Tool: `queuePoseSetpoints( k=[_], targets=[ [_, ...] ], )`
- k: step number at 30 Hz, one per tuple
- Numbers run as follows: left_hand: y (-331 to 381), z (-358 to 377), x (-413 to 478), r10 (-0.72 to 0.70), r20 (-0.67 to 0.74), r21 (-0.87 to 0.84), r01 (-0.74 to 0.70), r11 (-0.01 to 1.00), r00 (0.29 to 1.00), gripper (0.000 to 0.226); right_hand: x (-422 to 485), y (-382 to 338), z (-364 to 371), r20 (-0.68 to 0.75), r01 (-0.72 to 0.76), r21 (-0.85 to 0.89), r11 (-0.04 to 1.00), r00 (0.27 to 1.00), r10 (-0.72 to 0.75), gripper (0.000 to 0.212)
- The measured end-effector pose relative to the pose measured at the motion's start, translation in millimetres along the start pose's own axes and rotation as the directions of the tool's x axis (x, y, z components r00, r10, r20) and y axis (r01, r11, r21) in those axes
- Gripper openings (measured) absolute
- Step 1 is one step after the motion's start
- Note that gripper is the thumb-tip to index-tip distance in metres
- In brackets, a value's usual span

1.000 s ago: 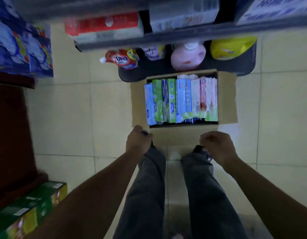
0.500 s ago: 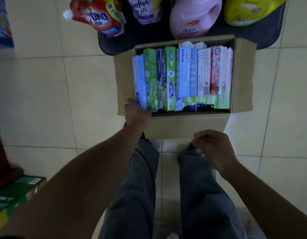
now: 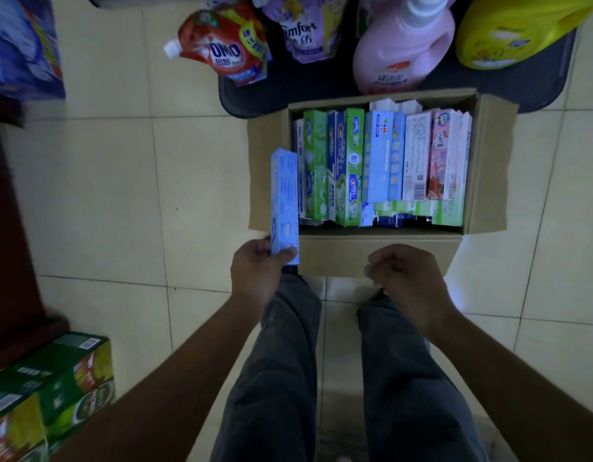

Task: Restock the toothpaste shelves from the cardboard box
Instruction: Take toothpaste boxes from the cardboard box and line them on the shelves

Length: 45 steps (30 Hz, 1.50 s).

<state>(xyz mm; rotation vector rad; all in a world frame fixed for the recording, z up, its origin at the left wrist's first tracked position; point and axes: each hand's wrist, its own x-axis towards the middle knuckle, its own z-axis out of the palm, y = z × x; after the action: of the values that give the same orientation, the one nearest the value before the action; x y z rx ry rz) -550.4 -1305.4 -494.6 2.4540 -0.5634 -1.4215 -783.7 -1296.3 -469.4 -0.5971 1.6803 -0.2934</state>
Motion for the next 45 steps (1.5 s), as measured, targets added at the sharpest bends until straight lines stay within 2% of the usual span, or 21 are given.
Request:
queuePoseSetpoints(
  k=[2, 4, 5, 7, 9, 11, 13, 15, 18, 20, 21, 23, 25, 27, 33, 39, 45],
  targets=[
    [4.2, -4.3, -26.1, -0.069, 0.101, -0.193, 0.088, 0.977, 0.992, 0.025, -13.3, -5.1, 14.0, 0.061, 0.140, -0.028, 0.990, 0.989, -0.138, 0.039],
    [9.6, -4.1, -49.2, -0.147, 0.181, -0.281, 0.195, 0.940, 0.972, 0.028, -26.3, -8.2, 23.4, 0.145, 0.405, -0.090, 0.910, 0.909, -0.391, 0.072],
    [12.6, -3.2, -59.2, -0.170, 0.213, -0.293, 0.229, 0.928, 0.962, 0.027, -30.1, -8.6, 26.6, 0.198, 0.523, -0.143, 0.840, 0.847, -0.494, 0.080],
    [20.0, 0.0, -78.0, -0.174, 0.281, -0.288, 0.256, 0.923, 0.944, 0.028, -36.0, -7.0, 31.4, 0.279, 0.654, -0.247, 0.715, 0.754, -0.594, 0.078],
    [25.5, 3.8, -93.2, -0.106, 0.304, -0.231, 0.182, 0.956, 0.947, 0.045, -41.7, -5.3, 34.2, 0.268, 0.689, -0.328, 0.646, 0.724, -0.635, 0.069],
    [29.5, 3.5, -103.4, 0.040, 0.274, -0.098, -0.013, 0.995, 0.961, 0.051, -46.5, -1.3, 33.9, 0.213, 0.713, -0.372, 0.594, 0.689, -0.693, 0.062],
    [34.2, 3.3, -106.7, 0.149, 0.342, -0.083, -0.129, 0.988, 0.928, 0.049, -49.4, 4.7, 27.5, 0.115, 0.714, -0.325, 0.621, 0.681, -0.723, 0.060],
    [36.7, 2.4, -95.4, 0.179, 0.388, -0.137, -0.136, 0.981, 0.904, 0.048, -50.3, 5.4, 16.3, -0.055, 0.625, -0.176, 0.761, 0.765, -0.641, 0.049],
    [34.0, 7.7, -46.8, 0.131, 0.191, -0.131, -0.107, 0.986, 0.973, 0.032, -49.3, 4.6, 1.5, -0.217, 0.474, 0.104, 0.874, 0.869, -0.445, 0.032],
    [30.1, 20.0, -3.3, 0.121, 0.046, 0.051, -0.123, 0.991, 0.992, 0.023, -44.9, 8.4, -10.6, -0.293, 0.382, 0.306, 0.872, 0.909, -0.295, 0.026],
    [29.8, 27.8, 16.4, 0.120, 0.018, 0.148, -0.121, 0.981, 0.993, 0.023, -43.7, 9.3, -18.1, -0.315, 0.344, 0.392, 0.854, 0.922, -0.227, 0.025],
    [28.8, 45.6, 49.2, 0.099, 0.072, 0.286, -0.116, 0.951, 0.992, 0.032, -42.1, 11.3, -31.2, -0.315, 0.294, 0.495, 0.818, 0.938, -0.146, 0.029],
    [26.9, 63.5, 70.7, 0.155, 0.156, 0.389, -0.205, 0.898, 0.976, 0.034, -40.9, 11.7, -40.0, -0.297, 0.272, 0.533, 0.801, 0.947, -0.124, 0.023],
    [26.8, 79.3, 79.4, 0.224, 0.181, 0.422, -0.281, 0.862, 0.958, 0.034, -39.6, 12.5, -45.6, -0.282, 0.245, 0.575, 0.781, 0.955, -0.092, 0.017],
    [20.1, 88.8, 82.5, 0.238, 0.088, 0.406, -0.254, 0.878, 0.967, 0.028, -40.7, 13.9, -50.8, -0.304, 0.225, 0.538, 0.813, 0.951, -0.061, 0.017],
    [20.5, 33.2, 23.8, 0.271, -0.018, 0.271, -0.256, 0.928, 0.962, 0.019, -63.8, -7.5, -60.9, -0.332, 0.258, 0.523, 0.812, 0.939, -0.084, 0.016],
    [43.3, -54.9, -74.9, 0.436, -0.023, 0.214, -0.421, 0.881, 0.900, 0.016, -118.0, -52.9, -79.7, -0.348, 0.321, 0.495, 0.808, 0.925, -0.154, 0.015]
  ],
)
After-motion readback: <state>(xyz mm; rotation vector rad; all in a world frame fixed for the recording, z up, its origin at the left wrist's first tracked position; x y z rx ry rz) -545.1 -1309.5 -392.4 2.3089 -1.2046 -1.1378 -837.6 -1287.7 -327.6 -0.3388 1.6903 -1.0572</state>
